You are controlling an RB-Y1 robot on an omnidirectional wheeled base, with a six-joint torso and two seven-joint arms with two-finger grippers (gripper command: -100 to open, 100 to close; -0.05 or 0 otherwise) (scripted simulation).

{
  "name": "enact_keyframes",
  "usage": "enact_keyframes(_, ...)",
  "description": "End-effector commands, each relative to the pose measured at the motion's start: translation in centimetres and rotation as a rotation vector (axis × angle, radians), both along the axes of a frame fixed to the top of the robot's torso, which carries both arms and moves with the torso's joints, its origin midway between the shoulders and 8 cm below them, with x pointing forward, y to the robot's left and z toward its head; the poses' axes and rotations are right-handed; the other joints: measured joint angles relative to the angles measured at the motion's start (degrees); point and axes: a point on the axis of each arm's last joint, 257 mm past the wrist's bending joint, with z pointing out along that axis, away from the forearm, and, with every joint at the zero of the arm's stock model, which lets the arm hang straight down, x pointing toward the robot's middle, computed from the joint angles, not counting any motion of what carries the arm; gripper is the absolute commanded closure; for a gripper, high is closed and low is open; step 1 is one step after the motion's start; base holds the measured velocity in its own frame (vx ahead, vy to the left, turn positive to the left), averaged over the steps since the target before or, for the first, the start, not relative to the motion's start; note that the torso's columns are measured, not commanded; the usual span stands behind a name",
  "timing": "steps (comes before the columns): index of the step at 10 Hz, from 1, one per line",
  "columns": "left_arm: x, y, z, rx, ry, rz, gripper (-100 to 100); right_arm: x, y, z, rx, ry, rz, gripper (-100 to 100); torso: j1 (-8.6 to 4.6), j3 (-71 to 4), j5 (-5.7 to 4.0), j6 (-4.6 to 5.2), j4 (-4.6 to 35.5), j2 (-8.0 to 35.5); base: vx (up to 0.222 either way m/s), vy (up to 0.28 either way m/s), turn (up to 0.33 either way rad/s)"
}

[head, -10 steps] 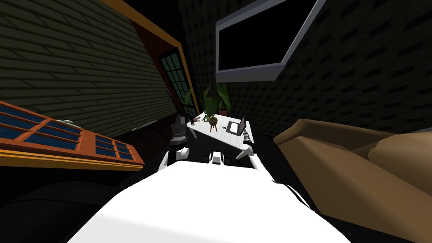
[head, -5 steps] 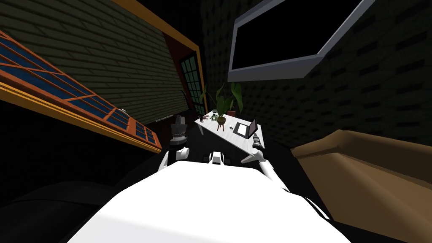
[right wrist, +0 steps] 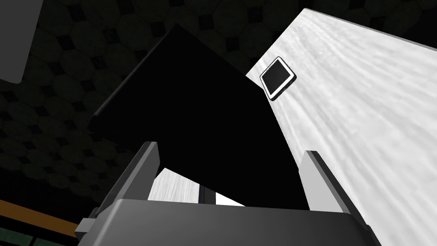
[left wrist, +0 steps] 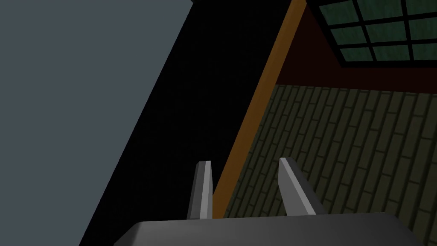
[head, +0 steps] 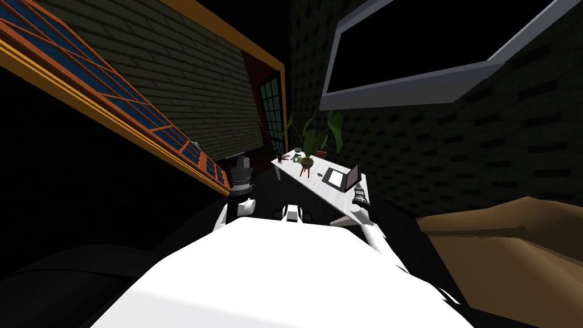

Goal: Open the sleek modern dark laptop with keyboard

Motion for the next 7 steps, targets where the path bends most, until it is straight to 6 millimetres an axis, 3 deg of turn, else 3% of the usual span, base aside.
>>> enact_keyframes(1, 0.0, 0.0, 0.0, 0.0, 0.0, 0.0, 0, -3.6, -4.7, 0.6, -0.026, 0.01, -0.068, -100, -0.11, 0.0, -0.04, 0.02, 0.0, -0.1, -0.051, 0.052, 0.331)
enact_keyframes(3, 0.0, 0.0, 0.0, 0.0, 0.0, 0.0, 0, -4.0, -5.4, 1.0, 0.001, -0.022, -0.087, -100, 0.12, 0.0, 0.03, -0.08, 0.0, 0.0, -0.036, 0.052, 0.311)
enact_keyframes(4, 0.0, 0.0, 0.0, 0.0, 0.0, 0.0, 0, -4.4, -6.1, 1.4, -0.001, -0.032, -0.105, -100, 0.02, 0.0, 0.01, -0.01, 0.0, -0.1, 0.0, 0.012, 0.046)
enact_keyframes(5, 0.0, 0.0, 0.0, 0.0, 0.0, 0.0, 0, -7.4, -9.4, 2.1, -0.024, -0.016, -0.145, -100, -0.1, -0.1, -0.03, 0.02, 0.0, -0.1, -0.026, 0.062, 0.36)
enact_keyframes(7, 0.0, 0.0, 0.0, 0.0, 0.0, 0.0, 0, -8.8, -11.2, 3.3, -0.017, -0.054, -0.194, -100, 0.12, 0.0, 0.05, -0.19, 0.0, -0.1, -0.032, 0.06, 0.328)
